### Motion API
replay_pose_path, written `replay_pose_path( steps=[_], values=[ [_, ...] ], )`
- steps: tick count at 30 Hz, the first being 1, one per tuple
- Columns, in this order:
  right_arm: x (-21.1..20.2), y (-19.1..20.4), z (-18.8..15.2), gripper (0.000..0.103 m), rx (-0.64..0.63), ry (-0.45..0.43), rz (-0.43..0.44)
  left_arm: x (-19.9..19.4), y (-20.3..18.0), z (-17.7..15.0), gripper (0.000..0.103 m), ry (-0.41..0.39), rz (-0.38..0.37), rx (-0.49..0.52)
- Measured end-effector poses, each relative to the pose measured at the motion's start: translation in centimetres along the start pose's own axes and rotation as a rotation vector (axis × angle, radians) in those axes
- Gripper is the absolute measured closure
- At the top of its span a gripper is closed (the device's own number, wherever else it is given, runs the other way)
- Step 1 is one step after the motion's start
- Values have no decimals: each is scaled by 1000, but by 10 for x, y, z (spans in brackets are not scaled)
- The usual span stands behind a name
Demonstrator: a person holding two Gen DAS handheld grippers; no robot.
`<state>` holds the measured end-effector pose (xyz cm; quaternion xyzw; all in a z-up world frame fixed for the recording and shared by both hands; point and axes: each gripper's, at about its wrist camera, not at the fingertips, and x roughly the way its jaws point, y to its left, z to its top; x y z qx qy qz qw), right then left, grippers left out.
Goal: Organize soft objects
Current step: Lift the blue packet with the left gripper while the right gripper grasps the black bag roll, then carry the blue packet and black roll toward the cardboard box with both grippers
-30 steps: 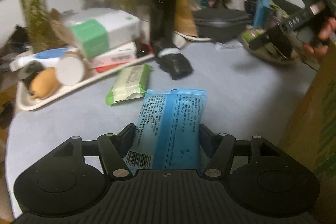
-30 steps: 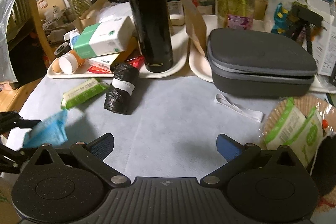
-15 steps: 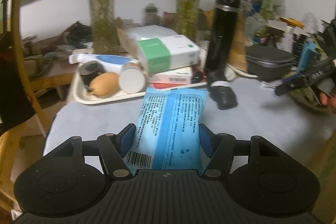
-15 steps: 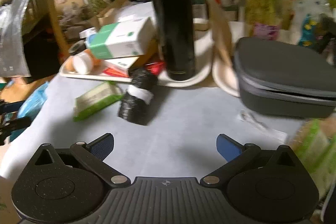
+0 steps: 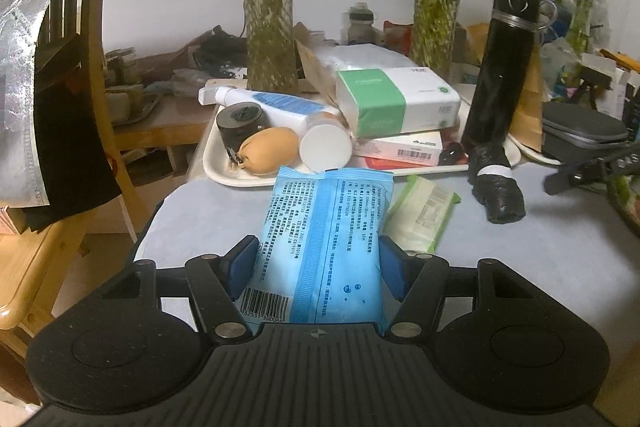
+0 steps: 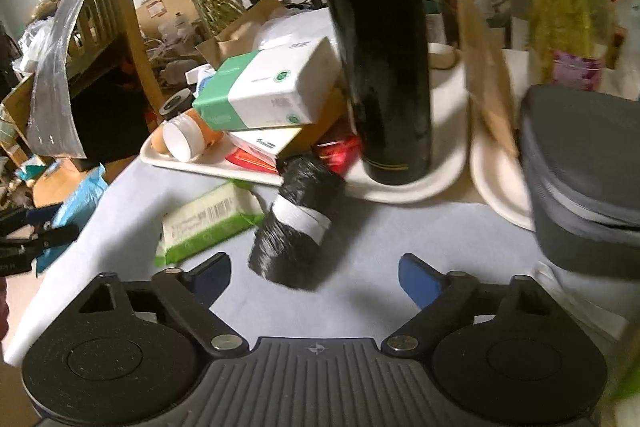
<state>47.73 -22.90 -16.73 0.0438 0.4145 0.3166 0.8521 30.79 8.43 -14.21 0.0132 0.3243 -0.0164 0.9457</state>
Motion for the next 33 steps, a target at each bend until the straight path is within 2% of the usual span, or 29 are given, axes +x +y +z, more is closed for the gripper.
replay_pose_path(
  steps=[3,14,18,19,21,26,33],
  values=[
    [13,3,6,19,4,-3,22,1,-2,-1,40,6,-13,11],
    [53,2,11,23,83,13,38,0,1,-1,40,11,-32,0],
    [61,0,11,34,110,15,25,1,1,0,40,13,-39,-2],
    [61,1,11,36,107,10,16,1,2,0,40,14,-40,-4],
    [62,1,11,50,109,12,20,2,2,0,40,20,-42,-5],
    [60,3,12,55,99,38,27,2,3,-1,40,16,-44,-11],
    [40,12,22,57,22,56,27,2,5,0,40,9,-45,-34]
  ],
)
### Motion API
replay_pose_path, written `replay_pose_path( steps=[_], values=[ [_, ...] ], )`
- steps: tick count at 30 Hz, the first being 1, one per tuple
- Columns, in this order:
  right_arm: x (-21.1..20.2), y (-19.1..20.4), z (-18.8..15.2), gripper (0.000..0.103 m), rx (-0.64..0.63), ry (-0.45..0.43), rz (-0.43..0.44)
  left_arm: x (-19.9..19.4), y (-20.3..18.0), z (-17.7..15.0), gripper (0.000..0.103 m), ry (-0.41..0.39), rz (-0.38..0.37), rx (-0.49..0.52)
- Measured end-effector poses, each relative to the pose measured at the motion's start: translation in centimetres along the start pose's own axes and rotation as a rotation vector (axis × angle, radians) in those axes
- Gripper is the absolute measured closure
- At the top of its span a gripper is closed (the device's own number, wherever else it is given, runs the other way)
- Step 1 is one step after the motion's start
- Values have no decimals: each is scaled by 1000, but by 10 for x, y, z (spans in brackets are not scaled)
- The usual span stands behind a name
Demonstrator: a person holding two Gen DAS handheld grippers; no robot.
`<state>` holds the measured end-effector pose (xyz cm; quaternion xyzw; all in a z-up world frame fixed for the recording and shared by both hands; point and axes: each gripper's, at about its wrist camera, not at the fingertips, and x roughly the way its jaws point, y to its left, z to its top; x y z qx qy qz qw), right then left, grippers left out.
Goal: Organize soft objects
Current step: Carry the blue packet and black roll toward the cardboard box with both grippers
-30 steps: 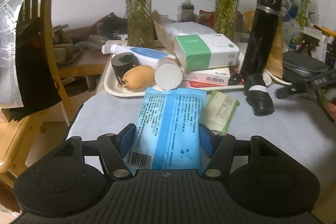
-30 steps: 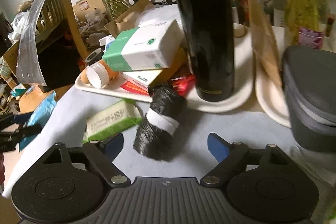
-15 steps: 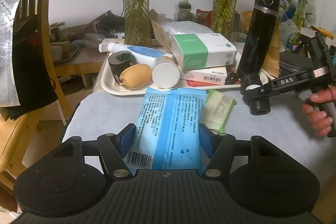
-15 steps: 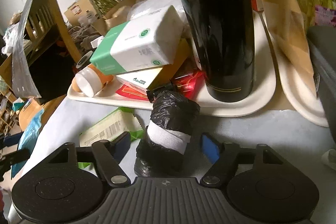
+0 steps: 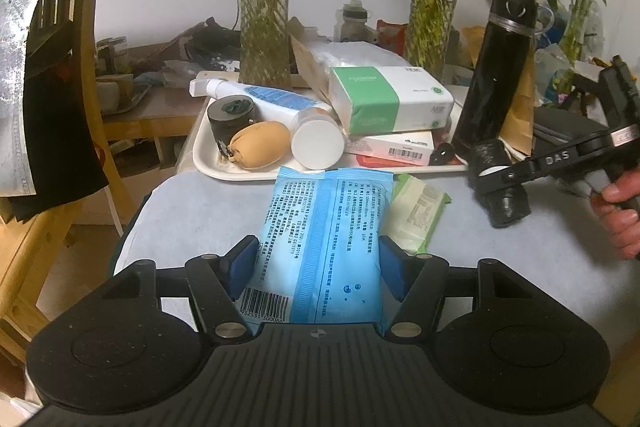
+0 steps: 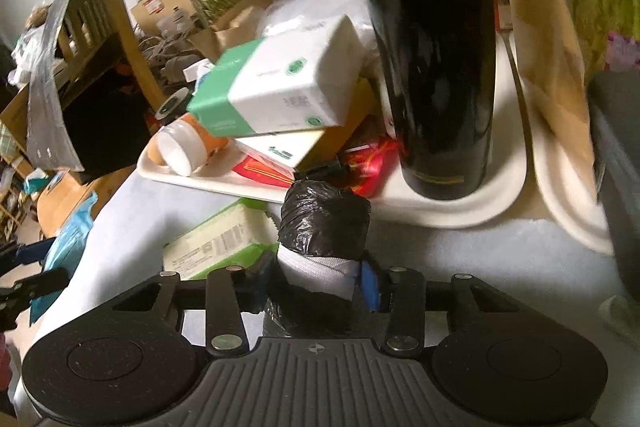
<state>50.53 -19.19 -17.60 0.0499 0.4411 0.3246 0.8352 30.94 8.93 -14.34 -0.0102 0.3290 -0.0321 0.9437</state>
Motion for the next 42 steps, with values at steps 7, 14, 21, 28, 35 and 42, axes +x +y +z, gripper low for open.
replay_pose_path(
  steps=[7,14,21,28,35,42],
  values=[
    [-40,7,7,57,-57,-2,-53,-1,6,3,40,-11,7,-41],
    [-79,18,1,57,-83,-2,-132,-17,-1,13,40,-54,19,17],
    [-130,39,-11,57,-100,-31,-240,-43,-16,27,40,-66,8,76],
    [-173,64,-22,57,-116,-68,-263,-76,-35,48,40,-61,94,147],
    [-219,89,-30,57,-129,-106,-264,-120,-52,62,40,-68,114,182],
    [-262,108,-45,57,-134,-136,-272,-158,-74,61,40,-94,104,247]
  ],
)
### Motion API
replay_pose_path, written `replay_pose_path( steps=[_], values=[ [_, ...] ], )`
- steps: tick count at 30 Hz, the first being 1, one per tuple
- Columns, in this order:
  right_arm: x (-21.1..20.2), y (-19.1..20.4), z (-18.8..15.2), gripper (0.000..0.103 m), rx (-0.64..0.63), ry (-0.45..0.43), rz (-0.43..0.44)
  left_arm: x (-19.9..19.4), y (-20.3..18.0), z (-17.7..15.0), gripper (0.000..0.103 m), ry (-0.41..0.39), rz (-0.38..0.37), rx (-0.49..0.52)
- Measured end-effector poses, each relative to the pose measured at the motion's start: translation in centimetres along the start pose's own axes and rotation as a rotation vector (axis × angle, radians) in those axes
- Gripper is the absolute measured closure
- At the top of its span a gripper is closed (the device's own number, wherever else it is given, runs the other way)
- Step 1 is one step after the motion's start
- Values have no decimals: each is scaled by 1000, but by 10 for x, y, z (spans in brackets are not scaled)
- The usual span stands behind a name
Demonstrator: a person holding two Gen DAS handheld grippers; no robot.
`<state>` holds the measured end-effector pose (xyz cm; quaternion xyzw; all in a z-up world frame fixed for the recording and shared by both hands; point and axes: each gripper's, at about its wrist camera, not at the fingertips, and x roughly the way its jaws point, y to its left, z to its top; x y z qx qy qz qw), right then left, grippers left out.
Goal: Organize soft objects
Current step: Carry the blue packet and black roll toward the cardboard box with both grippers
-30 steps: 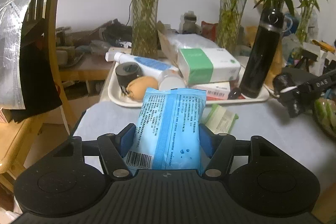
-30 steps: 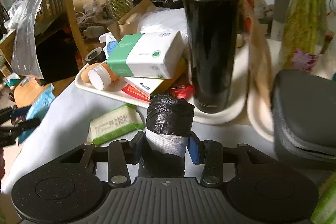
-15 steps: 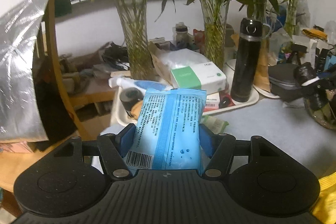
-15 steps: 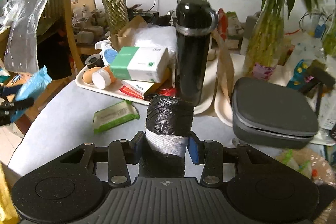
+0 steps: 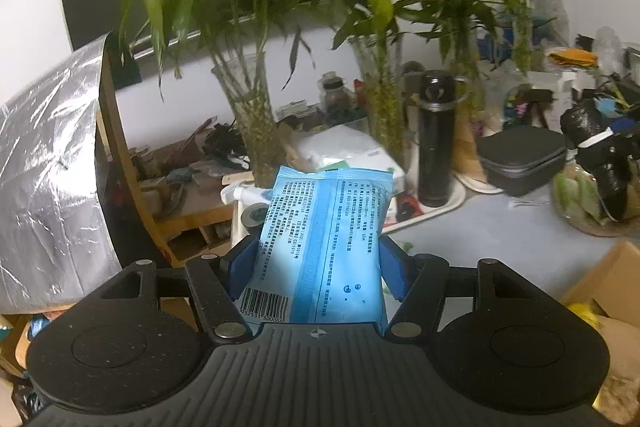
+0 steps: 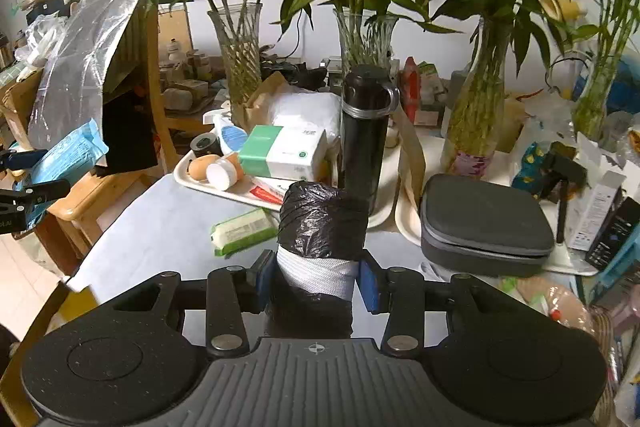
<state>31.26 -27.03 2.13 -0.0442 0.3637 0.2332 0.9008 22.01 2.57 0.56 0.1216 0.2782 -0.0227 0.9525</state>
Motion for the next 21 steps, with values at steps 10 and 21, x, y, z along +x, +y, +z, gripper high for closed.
replay_pose_path(
  steps=[10,21],
  values=[
    [-36,20,-22,57,-9,5,28,-44,-22,2,40,-20,-84,43],
    [-63,36,-38,57,4,8,52,-75,-45,0,40,-33,-148,85]
  ],
)
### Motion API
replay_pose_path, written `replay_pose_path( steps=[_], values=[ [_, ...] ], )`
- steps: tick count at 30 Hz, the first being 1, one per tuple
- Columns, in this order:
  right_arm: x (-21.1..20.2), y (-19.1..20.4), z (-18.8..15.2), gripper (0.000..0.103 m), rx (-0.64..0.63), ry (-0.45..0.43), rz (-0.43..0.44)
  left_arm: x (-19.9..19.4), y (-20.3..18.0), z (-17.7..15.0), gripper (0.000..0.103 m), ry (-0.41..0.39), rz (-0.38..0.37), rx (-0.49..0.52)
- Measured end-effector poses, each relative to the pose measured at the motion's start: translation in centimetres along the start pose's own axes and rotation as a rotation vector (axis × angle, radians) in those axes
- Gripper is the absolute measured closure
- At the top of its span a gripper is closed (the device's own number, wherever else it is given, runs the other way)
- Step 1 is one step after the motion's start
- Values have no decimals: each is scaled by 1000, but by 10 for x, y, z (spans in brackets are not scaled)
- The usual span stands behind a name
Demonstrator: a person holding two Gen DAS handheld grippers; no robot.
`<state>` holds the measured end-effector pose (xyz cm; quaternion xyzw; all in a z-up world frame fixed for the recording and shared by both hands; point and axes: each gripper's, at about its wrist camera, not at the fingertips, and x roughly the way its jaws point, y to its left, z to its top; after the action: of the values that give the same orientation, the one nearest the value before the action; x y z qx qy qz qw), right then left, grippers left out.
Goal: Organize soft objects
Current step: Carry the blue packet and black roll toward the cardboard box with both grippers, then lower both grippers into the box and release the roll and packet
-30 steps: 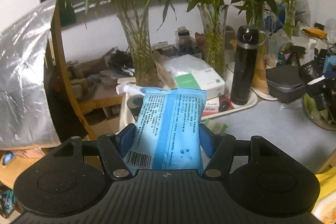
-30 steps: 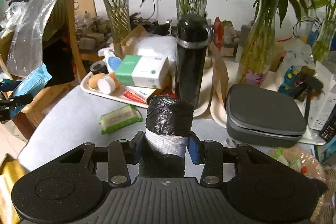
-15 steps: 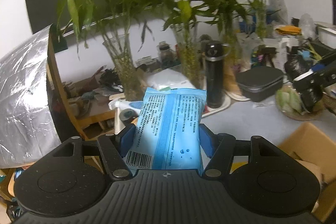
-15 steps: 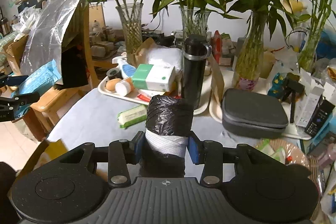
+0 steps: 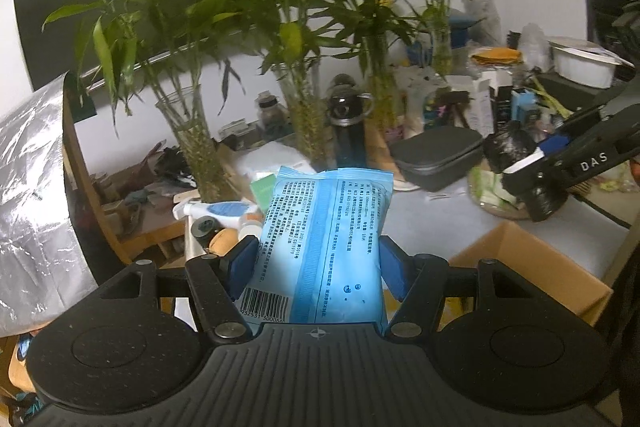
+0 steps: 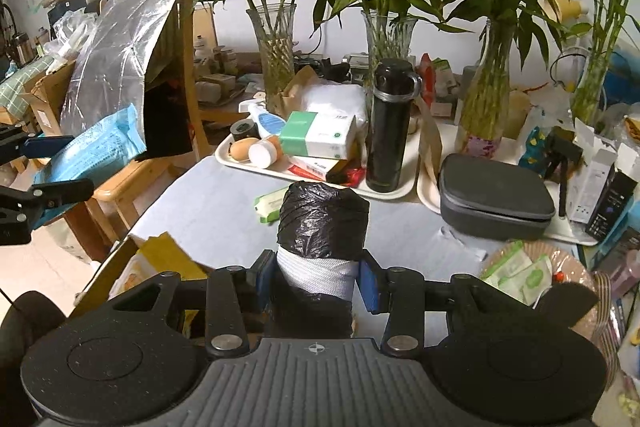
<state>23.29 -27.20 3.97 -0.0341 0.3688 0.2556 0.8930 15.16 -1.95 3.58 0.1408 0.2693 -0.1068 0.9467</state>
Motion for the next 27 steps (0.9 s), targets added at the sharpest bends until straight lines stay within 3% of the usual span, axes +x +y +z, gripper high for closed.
replay_pose_path(
  steps=[12,21,22,24,27],
  values=[
    [-15,14,-22,57,3,57,22,-26,-14,-6,40,-16,-57,-7],
    [4,33,-42,55,-7,169,22,-40,-26,-14,40,1,-89,0],
    [5,35,-43,52,-14,178,22,-42,-26,-14,40,2,-95,4],
    [3,39,-46,27,-26,175,2,-46,-29,-16,40,3,-108,13],
    [-4,39,-52,16,-30,162,-21,-50,-31,-18,40,8,-132,3]
  ],
)
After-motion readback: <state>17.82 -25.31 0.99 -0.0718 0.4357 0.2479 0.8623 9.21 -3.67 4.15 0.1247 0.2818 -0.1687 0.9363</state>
